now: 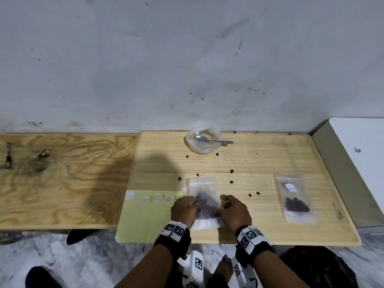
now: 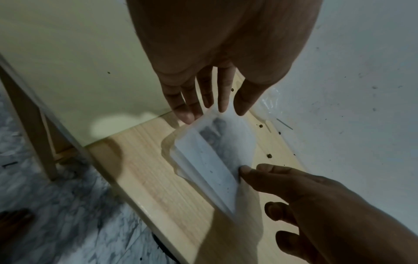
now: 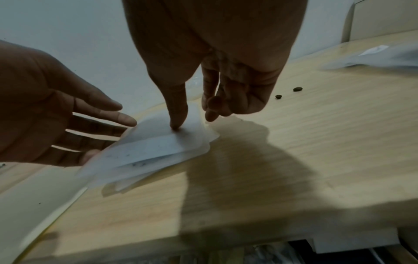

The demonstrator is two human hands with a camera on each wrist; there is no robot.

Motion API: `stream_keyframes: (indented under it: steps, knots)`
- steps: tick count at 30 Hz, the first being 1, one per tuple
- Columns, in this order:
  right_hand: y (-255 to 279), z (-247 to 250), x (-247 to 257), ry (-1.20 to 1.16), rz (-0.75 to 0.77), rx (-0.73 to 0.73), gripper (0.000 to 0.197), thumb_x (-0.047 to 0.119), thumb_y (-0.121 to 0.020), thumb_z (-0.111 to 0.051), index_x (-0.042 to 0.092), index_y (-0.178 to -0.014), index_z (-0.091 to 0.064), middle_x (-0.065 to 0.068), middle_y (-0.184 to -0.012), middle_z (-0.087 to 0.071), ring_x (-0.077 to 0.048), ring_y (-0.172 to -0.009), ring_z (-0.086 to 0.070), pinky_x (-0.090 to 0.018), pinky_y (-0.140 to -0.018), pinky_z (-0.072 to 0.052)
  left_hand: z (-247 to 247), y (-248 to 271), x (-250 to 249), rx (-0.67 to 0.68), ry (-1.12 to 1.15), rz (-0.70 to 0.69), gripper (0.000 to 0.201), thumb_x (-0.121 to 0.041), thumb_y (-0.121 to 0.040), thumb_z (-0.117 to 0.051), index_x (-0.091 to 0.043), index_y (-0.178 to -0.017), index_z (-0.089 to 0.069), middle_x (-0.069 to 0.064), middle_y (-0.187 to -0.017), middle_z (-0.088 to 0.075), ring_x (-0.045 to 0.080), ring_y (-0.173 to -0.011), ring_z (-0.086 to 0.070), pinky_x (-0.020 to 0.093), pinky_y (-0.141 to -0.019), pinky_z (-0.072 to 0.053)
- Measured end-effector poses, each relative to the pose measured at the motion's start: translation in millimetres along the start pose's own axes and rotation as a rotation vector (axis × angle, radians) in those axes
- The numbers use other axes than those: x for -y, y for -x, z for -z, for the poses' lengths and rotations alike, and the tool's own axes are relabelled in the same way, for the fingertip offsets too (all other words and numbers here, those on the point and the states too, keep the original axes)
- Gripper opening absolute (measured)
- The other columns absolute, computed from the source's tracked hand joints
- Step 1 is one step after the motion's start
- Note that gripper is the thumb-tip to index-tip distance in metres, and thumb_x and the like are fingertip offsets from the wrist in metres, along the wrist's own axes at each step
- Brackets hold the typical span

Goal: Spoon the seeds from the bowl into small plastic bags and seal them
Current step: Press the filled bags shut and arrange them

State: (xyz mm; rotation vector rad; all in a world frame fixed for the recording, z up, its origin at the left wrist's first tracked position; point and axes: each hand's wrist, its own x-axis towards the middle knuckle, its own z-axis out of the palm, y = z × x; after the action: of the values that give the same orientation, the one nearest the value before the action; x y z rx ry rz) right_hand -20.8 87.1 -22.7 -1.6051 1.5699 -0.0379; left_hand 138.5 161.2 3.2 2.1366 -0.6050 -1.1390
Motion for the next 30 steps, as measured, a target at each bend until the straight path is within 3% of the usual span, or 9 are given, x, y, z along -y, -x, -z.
stream_keyframes:
  steps: [2,3,10,14,19,22,25,28,30]
  knots:
    - [1,-3,1,0.011,-0.003,-0.007,0.057,0.039,-0.076,-0.078,0.027,-0.128,-0.059,0.006,-0.115,-0.064,-0.016,-0.102,-0.061,-0.032,-0.089,-0.051,-2,-4,7,-0.009,-0.031,0.015,0.023,-0.017,-0.087,-0.065,-0.014,-0.109,-0.072,0.002,-0.116,-0.067,0.02,-0.112,-0.06,0.018,-0.088,-0.039]
    - [2,-4,2,0.016,-0.004,-0.013,0.058,0.04,-0.076,-0.078,0.026,-0.129,-0.058,0.005,-0.119,-0.063,-0.017,-0.106,-0.061,-0.031,-0.089,-0.05,-2,-5,9,-0.011,-0.035,0.019,0.03,-0.018,-0.087,-0.065,-0.012,-0.116,-0.07,0.003,-0.123,-0.066,0.02,-0.116,-0.059,0.018,-0.091,-0.039]
    - [2,-10,7,-0.027,-0.042,-0.009,0.058,0.036,-0.077,-0.077,0.021,-0.13,-0.06,0.002,-0.121,-0.066,-0.019,-0.108,-0.062,-0.034,-0.094,-0.051,-1,-7,15,-0.042,0.031,0.021,0.026,-0.015,-0.086,-0.067,-0.009,-0.112,-0.071,0.006,-0.118,-0.069,0.022,-0.114,-0.061,0.02,-0.092,-0.043]
    - [5,-9,10,-0.117,-0.021,-0.065,0.051,0.033,-0.077,-0.08,0.019,-0.122,-0.06,0.005,-0.114,-0.061,-0.019,-0.108,-0.06,-0.029,-0.091,-0.047,0,-9,16,-0.061,0.07,0.022,0.028,-0.013,-0.087,-0.067,-0.009,-0.114,-0.07,0.005,-0.12,-0.068,0.02,-0.113,-0.062,0.019,-0.092,-0.043]
    - [8,-11,26,-0.217,0.075,-0.178,0.014,0.029,-0.082,-0.074,0.028,-0.088,-0.061,0.008,-0.084,-0.068,-0.018,-0.079,-0.065,-0.037,-0.075,-0.056,8,-10,11,-0.143,0.166,-0.026,0.018,-0.013,-0.087,-0.068,-0.013,-0.103,-0.074,0.001,-0.105,-0.072,0.008,-0.084,-0.061,0.007,-0.069,-0.039]
    - [7,-13,48,-0.26,0.126,-0.192,0.009,0.02,-0.085,-0.069,0.027,-0.088,-0.063,0.006,-0.081,-0.069,-0.018,-0.076,-0.065,-0.027,-0.064,-0.051,24,-15,9,-0.195,0.252,-0.082,0.011,-0.01,-0.085,-0.069,-0.018,-0.089,-0.075,-0.001,-0.092,-0.073,0.003,-0.075,-0.061,0.015,-0.069,-0.044]
    - [5,-20,75,-0.32,0.159,-0.14,0.009,0.012,-0.086,-0.07,0.02,-0.088,-0.065,0.007,-0.079,-0.068,-0.008,-0.071,-0.062,-0.013,-0.056,-0.043,48,-22,10,-0.257,0.381,-0.137,0.017,-0.001,-0.082,-0.07,-0.017,-0.076,-0.073,-0.003,-0.075,-0.07,-0.004,-0.057,-0.058,0.018,-0.059,-0.046]
    - [6,-36,103,-0.364,0.191,0.002,0.012,0.004,-0.083,-0.07,0.014,-0.084,-0.066,0.002,-0.076,-0.067,-0.011,-0.066,-0.06,-0.018,-0.063,-0.045,79,-28,15,-0.177,0.513,-0.116,0.017,0.006,-0.086,-0.061,-0.008,-0.082,-0.07,0.002,-0.058,-0.062,0.007,-0.041,-0.052,0.02,-0.041,-0.042]
    - [9,-48,122,-0.34,0.196,0.113,0.015,-0.005,-0.086,-0.063,0.01,-0.084,-0.065,0.001,-0.077,-0.064,-0.005,-0.06,-0.057,-0.013,-0.056,-0.044,99,-36,24,-0.17,0.566,-0.081,0.019,0.007,-0.087,-0.059,-0.008,-0.084,-0.07,0.009,-0.059,-0.061,0.017,-0.038,-0.049,0.021,-0.038,-0.037]
